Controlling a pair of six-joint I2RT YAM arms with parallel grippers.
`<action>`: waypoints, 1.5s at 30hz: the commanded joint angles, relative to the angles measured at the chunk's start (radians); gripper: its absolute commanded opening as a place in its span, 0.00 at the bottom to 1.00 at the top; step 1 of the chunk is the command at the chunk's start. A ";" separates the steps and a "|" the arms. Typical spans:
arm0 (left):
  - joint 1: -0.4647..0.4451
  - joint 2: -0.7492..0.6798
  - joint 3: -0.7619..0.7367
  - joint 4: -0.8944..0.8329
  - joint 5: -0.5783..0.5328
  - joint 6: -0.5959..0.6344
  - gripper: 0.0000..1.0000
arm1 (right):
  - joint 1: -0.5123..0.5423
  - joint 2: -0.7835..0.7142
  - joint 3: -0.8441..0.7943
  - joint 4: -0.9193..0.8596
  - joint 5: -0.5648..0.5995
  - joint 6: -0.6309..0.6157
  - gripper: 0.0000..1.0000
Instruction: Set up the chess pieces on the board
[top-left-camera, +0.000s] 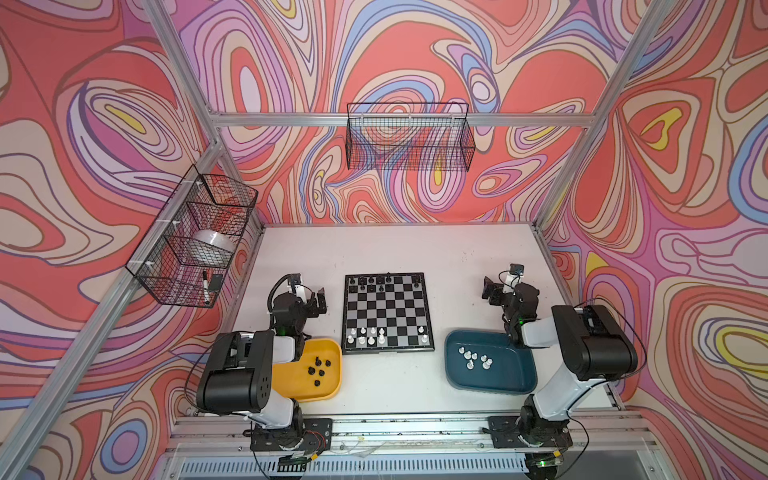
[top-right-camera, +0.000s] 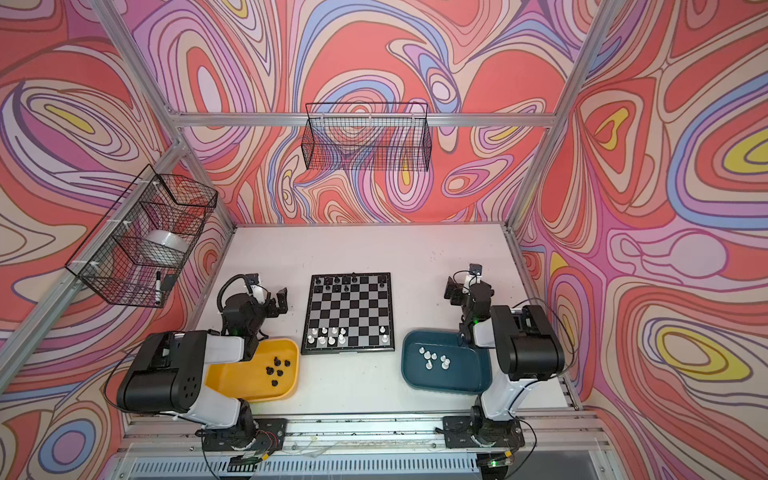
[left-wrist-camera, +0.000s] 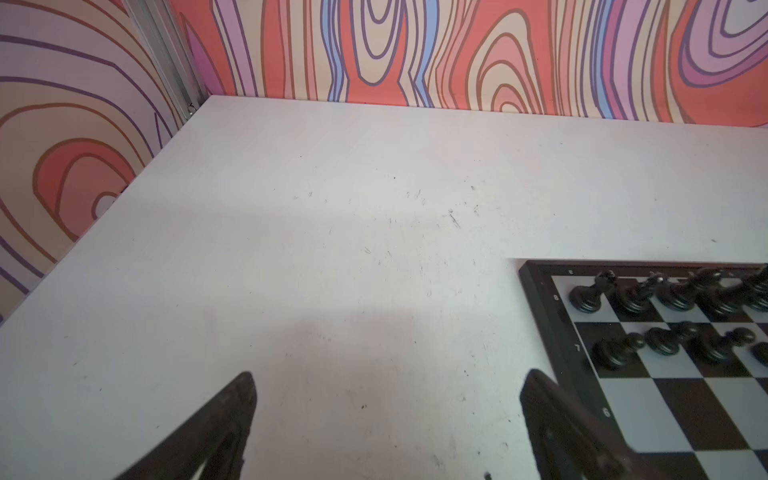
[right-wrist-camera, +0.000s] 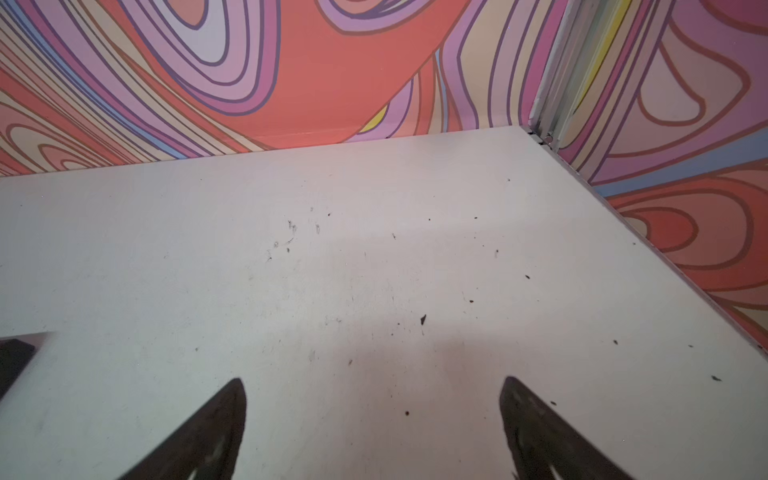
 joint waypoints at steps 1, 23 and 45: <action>-0.005 0.008 0.014 -0.001 -0.003 0.005 1.00 | 0.006 -0.013 0.010 -0.006 0.010 -0.005 0.98; -0.005 0.008 0.014 -0.001 -0.003 0.004 1.00 | 0.006 -0.014 0.010 -0.007 0.008 -0.005 0.98; -0.014 0.007 0.022 -0.015 0.010 0.025 1.00 | 0.005 -0.015 0.009 -0.004 0.009 -0.006 0.98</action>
